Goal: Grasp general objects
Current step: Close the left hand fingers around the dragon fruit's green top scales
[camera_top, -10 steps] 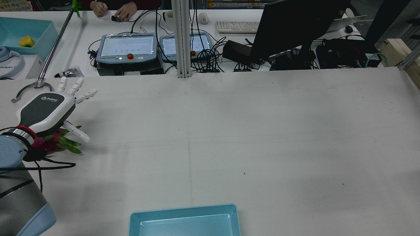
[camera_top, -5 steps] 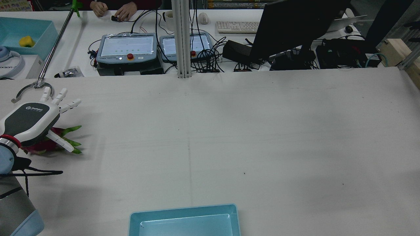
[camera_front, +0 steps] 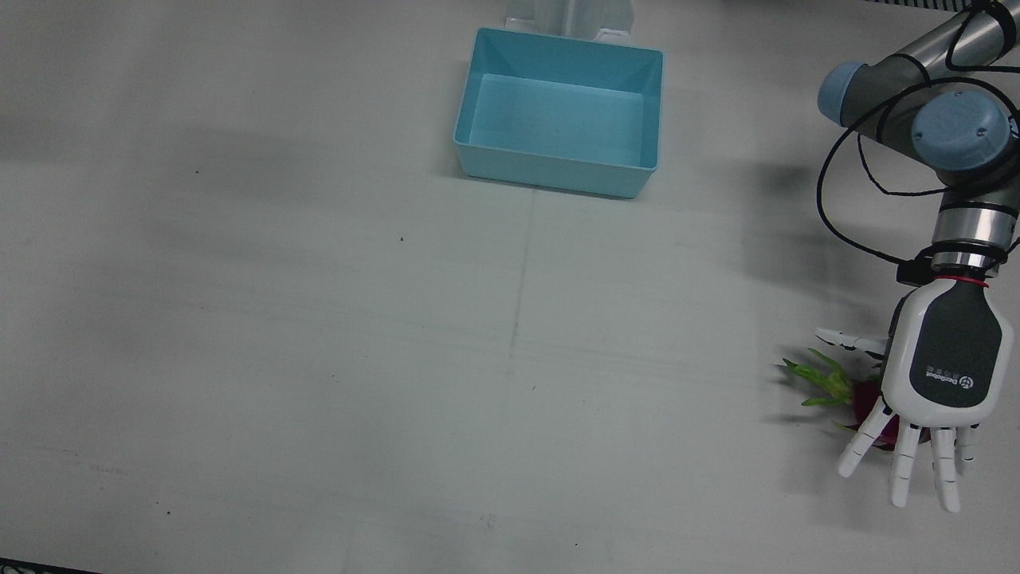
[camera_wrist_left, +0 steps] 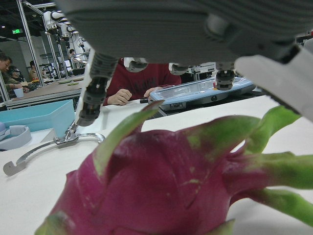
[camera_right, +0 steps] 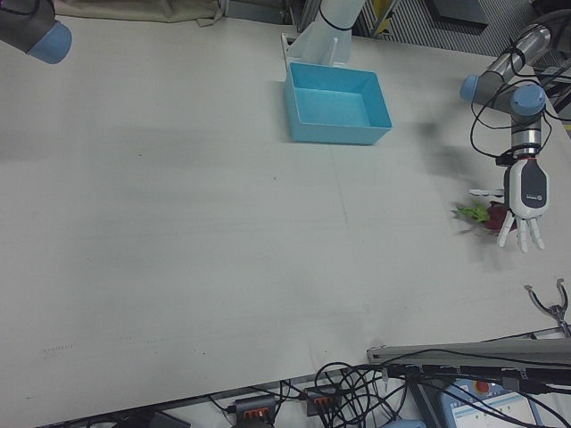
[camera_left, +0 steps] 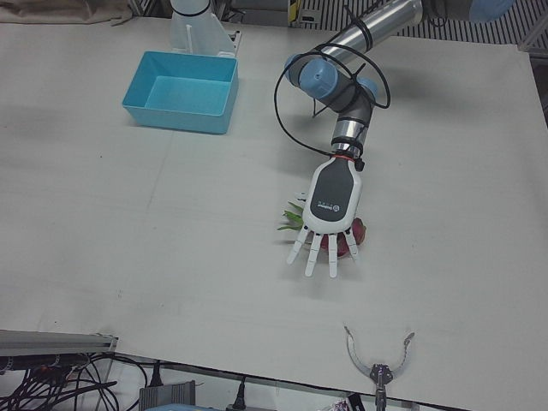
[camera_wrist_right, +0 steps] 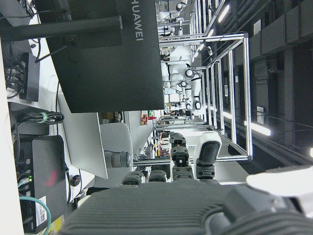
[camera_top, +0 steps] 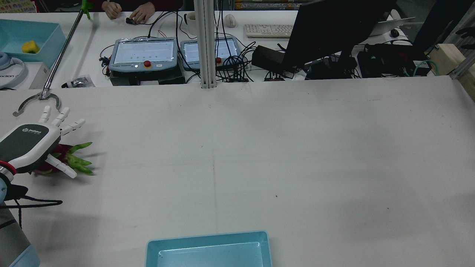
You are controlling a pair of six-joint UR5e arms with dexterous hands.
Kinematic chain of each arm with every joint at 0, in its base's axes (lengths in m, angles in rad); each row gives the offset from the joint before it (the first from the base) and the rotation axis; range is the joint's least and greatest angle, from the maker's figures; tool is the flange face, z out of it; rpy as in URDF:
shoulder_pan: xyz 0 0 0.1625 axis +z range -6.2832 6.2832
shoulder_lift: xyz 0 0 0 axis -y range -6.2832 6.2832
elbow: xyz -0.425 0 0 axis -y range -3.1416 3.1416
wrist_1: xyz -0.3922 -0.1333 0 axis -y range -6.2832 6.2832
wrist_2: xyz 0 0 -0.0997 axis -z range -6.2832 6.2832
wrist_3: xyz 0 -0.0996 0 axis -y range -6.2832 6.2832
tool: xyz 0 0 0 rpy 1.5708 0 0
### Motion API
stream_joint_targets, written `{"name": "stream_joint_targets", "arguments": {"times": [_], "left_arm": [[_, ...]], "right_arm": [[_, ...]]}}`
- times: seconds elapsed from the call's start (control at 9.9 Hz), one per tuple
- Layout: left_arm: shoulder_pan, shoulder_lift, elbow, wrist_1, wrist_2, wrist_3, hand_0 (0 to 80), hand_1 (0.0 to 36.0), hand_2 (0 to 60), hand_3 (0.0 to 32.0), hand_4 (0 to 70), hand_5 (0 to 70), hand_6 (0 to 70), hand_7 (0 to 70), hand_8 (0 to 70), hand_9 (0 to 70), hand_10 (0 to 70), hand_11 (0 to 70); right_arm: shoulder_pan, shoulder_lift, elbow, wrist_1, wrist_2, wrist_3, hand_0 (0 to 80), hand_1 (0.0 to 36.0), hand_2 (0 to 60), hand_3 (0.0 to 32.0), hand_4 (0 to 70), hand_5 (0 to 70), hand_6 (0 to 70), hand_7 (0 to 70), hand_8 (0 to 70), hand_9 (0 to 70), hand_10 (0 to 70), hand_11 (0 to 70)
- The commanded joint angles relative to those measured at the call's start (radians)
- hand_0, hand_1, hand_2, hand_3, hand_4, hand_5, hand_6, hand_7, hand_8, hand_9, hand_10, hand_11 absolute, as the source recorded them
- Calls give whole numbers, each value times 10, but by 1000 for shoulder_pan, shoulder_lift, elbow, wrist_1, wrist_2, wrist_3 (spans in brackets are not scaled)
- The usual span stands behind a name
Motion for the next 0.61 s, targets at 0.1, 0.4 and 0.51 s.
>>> {"name": "stream_joint_targets", "arguments": {"times": [0.1, 0.4, 0.51], "left_arm": [[0, 24, 25, -73, 0, 0, 404, 65, 0, 320, 0, 0, 0, 0, 12, 0, 0, 0], [0, 39, 83, -130, 3, 0, 391, 50, 0, 320, 0, 16, 0, 0, 18, 0, 0, 0], [0, 44, 83, -139, 3, 0, 387, 43, 0, 320, 0, 30, 0, 0, 19, 0, 0, 0]], "right_arm": [[0, 0, 0, 0, 0, 0, 0, 0, 0, 0, 0, 0, 0, 0, 0, 0, 0, 0], [0, 0, 1, 0, 0, 0, 0, 0, 0, 0, 0, 0, 0, 0, 0, 0, 0, 0], [0, 0, 1, 0, 0, 0, 0, 0, 0, 0, 0, 0, 0, 0, 0, 0, 0, 0]]}}
